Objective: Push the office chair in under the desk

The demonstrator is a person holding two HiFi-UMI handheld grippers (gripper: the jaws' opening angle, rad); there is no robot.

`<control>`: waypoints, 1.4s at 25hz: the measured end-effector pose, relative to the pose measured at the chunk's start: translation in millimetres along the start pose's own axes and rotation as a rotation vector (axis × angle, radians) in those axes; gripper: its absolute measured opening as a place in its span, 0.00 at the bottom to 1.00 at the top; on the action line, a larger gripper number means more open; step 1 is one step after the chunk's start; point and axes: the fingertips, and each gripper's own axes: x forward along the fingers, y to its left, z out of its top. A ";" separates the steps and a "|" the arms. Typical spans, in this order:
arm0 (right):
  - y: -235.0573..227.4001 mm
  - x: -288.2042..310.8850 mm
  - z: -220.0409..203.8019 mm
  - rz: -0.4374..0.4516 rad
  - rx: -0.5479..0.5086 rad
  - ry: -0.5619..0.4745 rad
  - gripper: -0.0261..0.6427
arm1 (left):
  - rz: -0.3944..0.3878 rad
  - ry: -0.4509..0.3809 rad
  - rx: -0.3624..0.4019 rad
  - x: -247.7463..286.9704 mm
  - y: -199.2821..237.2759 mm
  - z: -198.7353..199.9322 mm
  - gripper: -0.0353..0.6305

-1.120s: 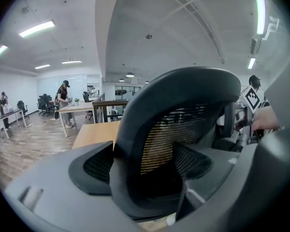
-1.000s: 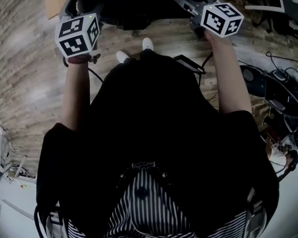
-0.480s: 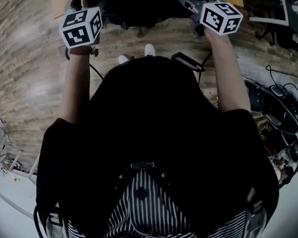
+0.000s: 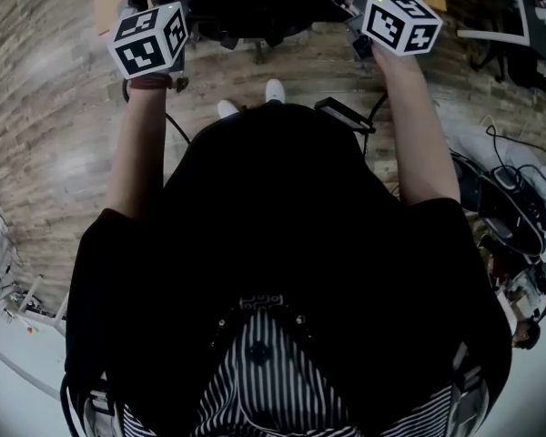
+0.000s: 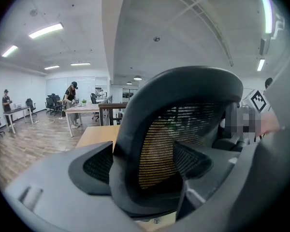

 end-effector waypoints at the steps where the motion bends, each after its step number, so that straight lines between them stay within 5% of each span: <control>1: -3.6 0.5 -0.9 -0.016 -0.001 0.023 0.51 | 0.001 0.003 -0.003 2.1 1.8 0.7 0.62; 5: -6.8 -10.3 -1.5 -0.067 0.003 0.084 0.51 | 0.021 0.005 0.002 -2.6 18.1 4.9 0.65; 10: 20.5 -36.0 -1.7 -0.017 0.002 0.093 0.44 | -0.049 -0.048 0.015 -30.0 10.3 23.8 0.60; 11: 28.3 -41.3 -3.8 -0.010 -0.007 0.104 0.32 | -0.090 -0.067 0.021 -39.8 1.4 28.4 0.50; 13: 40.8 -50.3 -5.1 -0.003 0.009 0.103 0.14 | -0.215 -0.113 -0.001 -59.7 -23.8 37.4 0.06; 16: 53.5 -56.0 -1.5 0.013 0.062 0.080 0.04 | -0.403 -0.134 -0.063 -75.0 -66.3 47.2 0.06; 19: 63.4 -57.9 1.8 0.010 0.045 0.075 0.04 | -0.488 -0.120 -0.090 -79.2 -89.8 51.5 0.06; 29: 102.4 -65.5 -8.4 0.027 0.008 0.075 0.04 | -0.528 -0.095 -0.031 -102.4 -98.7 31.1 0.06; 35: 159.6 -42.5 -10.6 0.034 -0.022 0.091 0.04 | -0.562 -0.108 0.016 -145.4 -69.0 24.7 0.06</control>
